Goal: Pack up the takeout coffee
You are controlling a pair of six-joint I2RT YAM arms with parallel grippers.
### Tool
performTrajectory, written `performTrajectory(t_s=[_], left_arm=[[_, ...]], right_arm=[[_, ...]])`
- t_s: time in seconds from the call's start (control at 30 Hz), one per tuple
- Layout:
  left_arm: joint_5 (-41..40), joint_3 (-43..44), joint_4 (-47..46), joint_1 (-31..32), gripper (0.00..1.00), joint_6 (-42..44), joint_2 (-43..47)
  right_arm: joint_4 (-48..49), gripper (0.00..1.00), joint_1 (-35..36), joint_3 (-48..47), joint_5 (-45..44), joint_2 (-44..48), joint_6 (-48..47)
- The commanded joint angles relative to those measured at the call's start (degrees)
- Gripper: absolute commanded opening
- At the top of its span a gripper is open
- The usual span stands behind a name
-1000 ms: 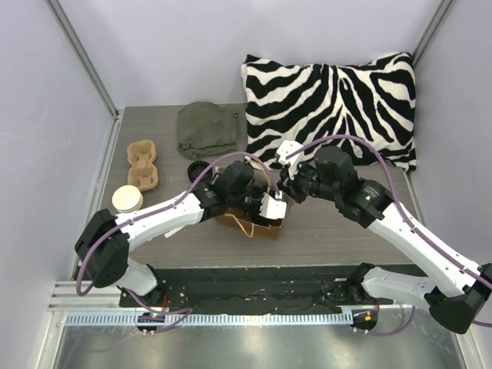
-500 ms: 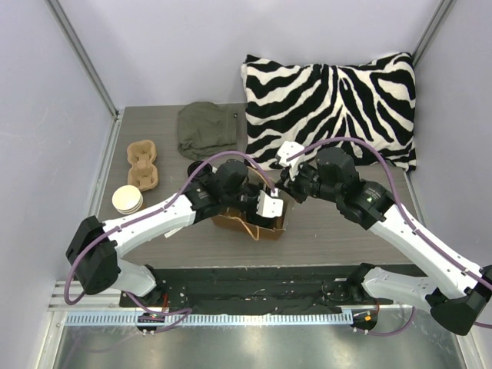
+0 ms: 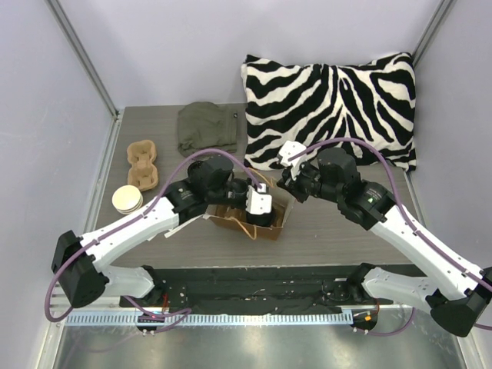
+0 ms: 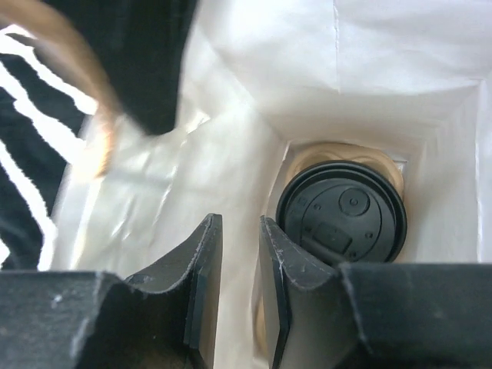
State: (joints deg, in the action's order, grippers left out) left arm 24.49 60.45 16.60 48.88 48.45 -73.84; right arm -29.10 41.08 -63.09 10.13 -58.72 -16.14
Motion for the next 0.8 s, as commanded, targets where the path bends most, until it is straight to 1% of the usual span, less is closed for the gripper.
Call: performTrajectory(t_s=[0.0,0.3,0.43,0.47,0.53,0.57,0.67,0.7,0.77], left_arm=[[2.1,3.7,1.9,-1.2,0.30,-0.8,2.9],[2.8,9.0,4.9,-1.9,0.33,-3.9,6.4],[-0.6,12.8,8.5,-2.3,0.35,-7.6,7.6],[-2.2,13.4,9.2,-2.5,0.35,-9.6,7.8],[-4.5,14.4,10.6,-3.0,0.38,-12.1,8.9],[-6.5,15.7,11.1,-3.3,0.41,-14.6,9.2],[-8.7,18.9,13.8,-5.5,0.51,-18.9,9.6],[-9.2,19.9,14.7,-7.4,0.52,-22.5,9.5],[-9.5,21.9,17.7,-9.8,0.54,-25.8,9.0]], right_arm=[[2.5,0.01,-1.5,0.0,0.4,1.2,0.6],[1.9,0.01,-3.7,0.0,1.8,1.5,1.3],[1.9,0.01,-4.1,0.2,2.0,1.1,1.6],[1.9,0.01,-4.3,0.2,2.0,0.9,1.6],[1.8,0.01,-4.4,0.3,2.1,0.9,1.4],[1.8,0.01,-4.4,0.4,2.3,0.9,1.2],[1.7,0.01,-4.5,0.7,2.0,0.9,0.8],[1.6,0.01,-4.5,0.7,1.9,0.8,0.8],[1.3,0.01,-4.5,0.6,1.9,0.6,0.9]])
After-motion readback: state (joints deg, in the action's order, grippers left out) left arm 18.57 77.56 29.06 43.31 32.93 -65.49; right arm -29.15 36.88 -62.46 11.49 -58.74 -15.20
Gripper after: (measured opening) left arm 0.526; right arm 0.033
